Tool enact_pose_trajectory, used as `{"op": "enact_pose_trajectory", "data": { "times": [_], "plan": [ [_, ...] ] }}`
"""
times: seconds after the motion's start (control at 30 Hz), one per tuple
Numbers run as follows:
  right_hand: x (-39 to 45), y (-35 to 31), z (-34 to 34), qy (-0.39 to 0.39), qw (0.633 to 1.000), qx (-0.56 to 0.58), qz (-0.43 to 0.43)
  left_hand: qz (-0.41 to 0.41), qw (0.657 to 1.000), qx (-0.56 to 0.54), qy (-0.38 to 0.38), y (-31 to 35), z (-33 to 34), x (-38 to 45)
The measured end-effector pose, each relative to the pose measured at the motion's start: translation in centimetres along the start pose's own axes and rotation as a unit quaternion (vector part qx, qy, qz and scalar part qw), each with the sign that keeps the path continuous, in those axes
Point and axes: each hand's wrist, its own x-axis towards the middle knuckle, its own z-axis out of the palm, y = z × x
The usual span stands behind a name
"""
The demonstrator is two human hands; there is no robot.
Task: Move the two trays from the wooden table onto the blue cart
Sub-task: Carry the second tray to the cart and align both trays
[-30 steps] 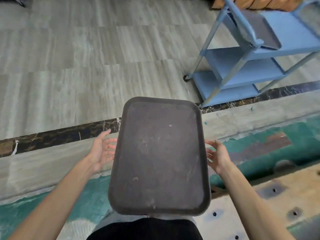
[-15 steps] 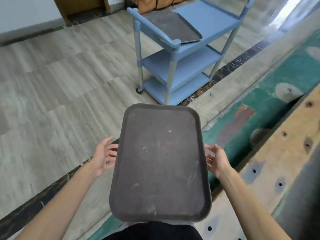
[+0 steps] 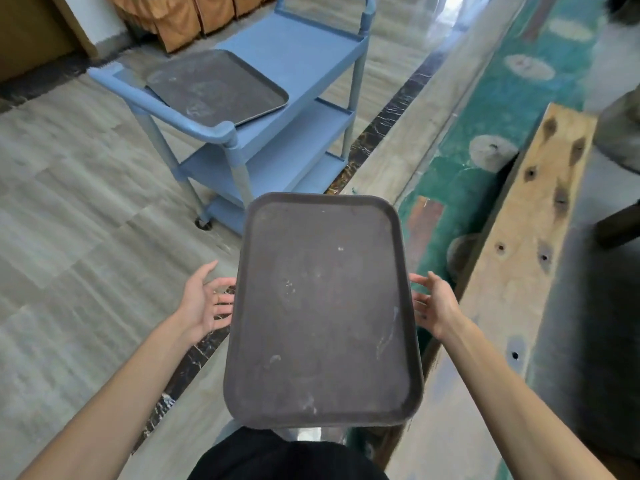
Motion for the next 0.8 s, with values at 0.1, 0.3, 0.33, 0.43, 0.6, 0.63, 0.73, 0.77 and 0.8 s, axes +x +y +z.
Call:
{"op": "enact_pose_trajectory", "data": {
  "times": [0.1,0.3,0.33,0.43,0.6,0.63,0.73,0.77,0.8],
  "plan": [
    [2.6,-3.0,-0.6,0.014,1.000,0.002,0.007,-0.006,0.999,0.033,0.005,2.7,3.5,3.2],
    [9.6,-11.2,-0.1,0.051,0.999,0.007,0.005,0.012,0.998,0.063,0.001,9.9,10.8,11.2],
    [10.7,-12.5,-0.2,0.059,0.998,0.010,0.011,0.014,0.997,0.069,0.002,10.9,12.0,12.5],
    [13.6,-17.0,-0.5,0.070,0.997,0.000,0.010,0.019,0.997,0.077,-0.008,14.4,15.5,15.1],
    [18.1,-23.9,0.2,0.071,0.997,-0.006,0.004,0.031,0.996,0.089,-0.004,20.3,20.0,18.9],
    [18.9,-25.1,0.4,0.066,0.998,-0.008,0.001,0.035,0.995,0.089,0.000,21.3,20.6,19.5],
    [21.4,-29.2,1.1,0.061,0.998,-0.017,-0.014,0.043,0.995,0.091,0.002,24.8,22.4,21.4],
    [22.3,-30.7,1.4,0.061,0.998,-0.021,-0.017,0.044,0.995,0.093,0.005,25.9,23.0,22.1],
    [23.2,-32.2,1.8,0.059,0.998,-0.024,-0.017,0.045,0.995,0.094,0.008,26.8,23.7,22.9]
  ]
}}
